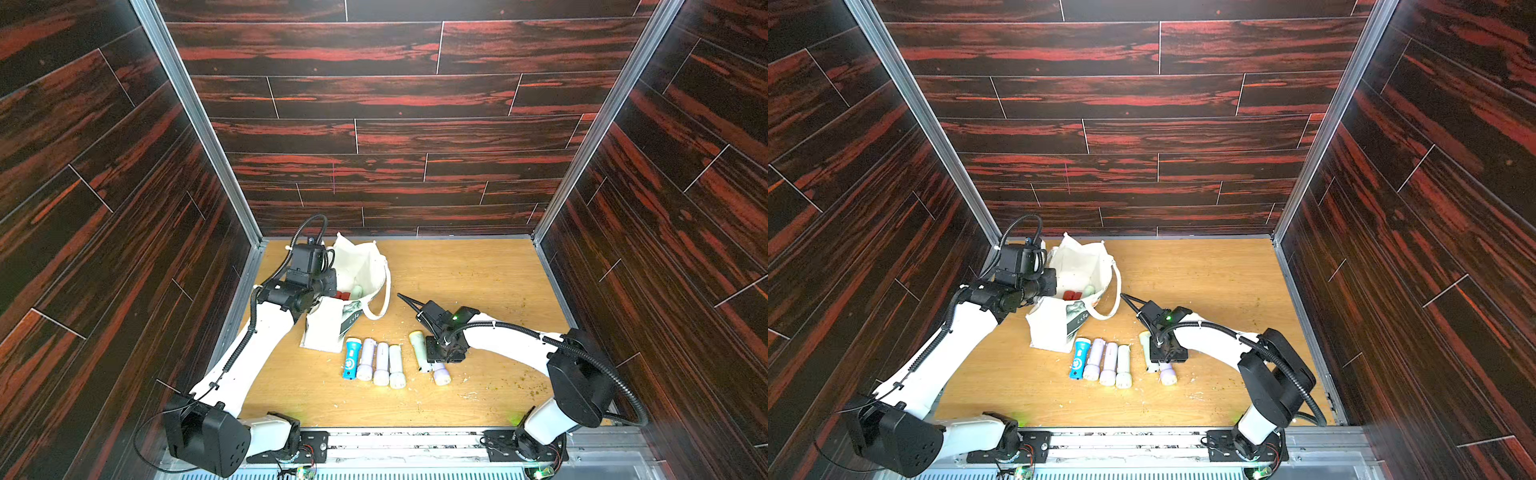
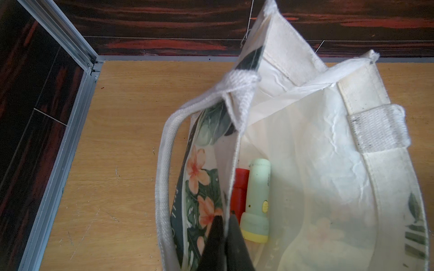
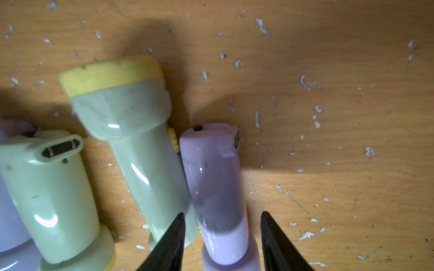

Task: Put the flashlights into the tote bags
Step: Pick up the flashlight from the center of the board.

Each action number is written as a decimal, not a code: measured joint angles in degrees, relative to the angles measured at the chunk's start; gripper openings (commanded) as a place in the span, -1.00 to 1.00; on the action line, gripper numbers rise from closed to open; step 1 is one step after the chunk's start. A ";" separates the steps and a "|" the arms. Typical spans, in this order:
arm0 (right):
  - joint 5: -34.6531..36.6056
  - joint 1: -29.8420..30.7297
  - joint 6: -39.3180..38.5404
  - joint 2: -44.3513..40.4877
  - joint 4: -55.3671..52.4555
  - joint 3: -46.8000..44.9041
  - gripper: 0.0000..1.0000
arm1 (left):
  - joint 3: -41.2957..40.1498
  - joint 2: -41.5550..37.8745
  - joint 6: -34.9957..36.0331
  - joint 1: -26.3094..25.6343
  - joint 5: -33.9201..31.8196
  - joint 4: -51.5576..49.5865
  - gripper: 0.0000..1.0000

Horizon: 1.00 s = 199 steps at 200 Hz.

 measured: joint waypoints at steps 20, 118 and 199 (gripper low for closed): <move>0.33 0.00 0.02 0.68 0.28 -0.02 0.04 | -0.02 0.00 0.00 0.02 0.07 0.00 -1.00; 0.94 0.00 0.33 4.17 1.57 -0.70 -0.07 | -0.02 0.02 -0.02 0.07 0.74 0.04 -1.00; 1.03 0.02 0.61 4.17 2.58 -1.38 -0.30 | -0.02 0.02 -0.02 0.07 0.94 -0.02 -1.00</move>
